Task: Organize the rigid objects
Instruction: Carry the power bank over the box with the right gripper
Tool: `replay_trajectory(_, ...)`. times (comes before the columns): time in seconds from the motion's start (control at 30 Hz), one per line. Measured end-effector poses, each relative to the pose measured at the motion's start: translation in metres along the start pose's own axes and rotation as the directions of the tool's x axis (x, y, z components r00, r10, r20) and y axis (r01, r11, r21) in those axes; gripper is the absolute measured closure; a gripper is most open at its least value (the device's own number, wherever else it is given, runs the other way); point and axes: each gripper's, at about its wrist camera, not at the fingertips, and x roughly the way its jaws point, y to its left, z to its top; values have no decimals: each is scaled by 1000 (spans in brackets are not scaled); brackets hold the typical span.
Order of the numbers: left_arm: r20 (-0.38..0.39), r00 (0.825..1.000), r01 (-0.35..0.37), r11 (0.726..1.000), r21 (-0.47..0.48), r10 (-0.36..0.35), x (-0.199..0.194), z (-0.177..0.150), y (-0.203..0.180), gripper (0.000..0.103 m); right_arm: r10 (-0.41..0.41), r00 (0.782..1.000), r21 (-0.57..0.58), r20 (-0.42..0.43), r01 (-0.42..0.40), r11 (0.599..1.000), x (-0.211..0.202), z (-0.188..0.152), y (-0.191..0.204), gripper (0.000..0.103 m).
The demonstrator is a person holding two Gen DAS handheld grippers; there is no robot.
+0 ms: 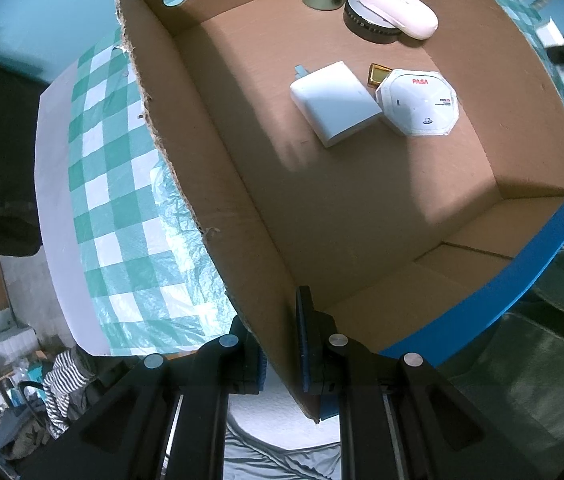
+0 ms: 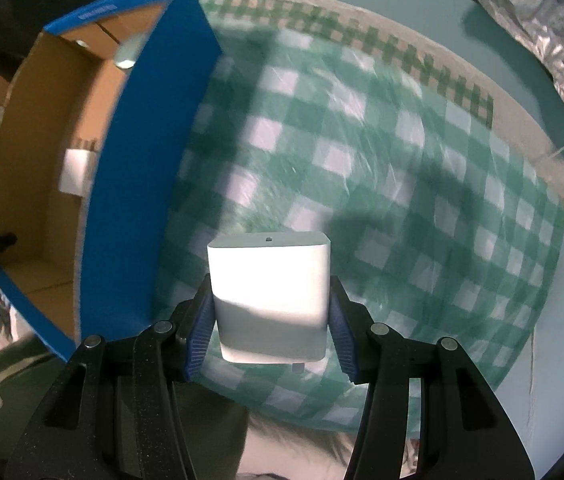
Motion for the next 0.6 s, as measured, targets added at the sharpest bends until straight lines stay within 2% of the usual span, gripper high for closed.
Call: replay_trajectory(0.6, 3, 1000, 12, 1000, -9, -12, 2, -4, 4, 91, 17, 997, -164, 79, -4, 986, -28, 49, 62, 51)
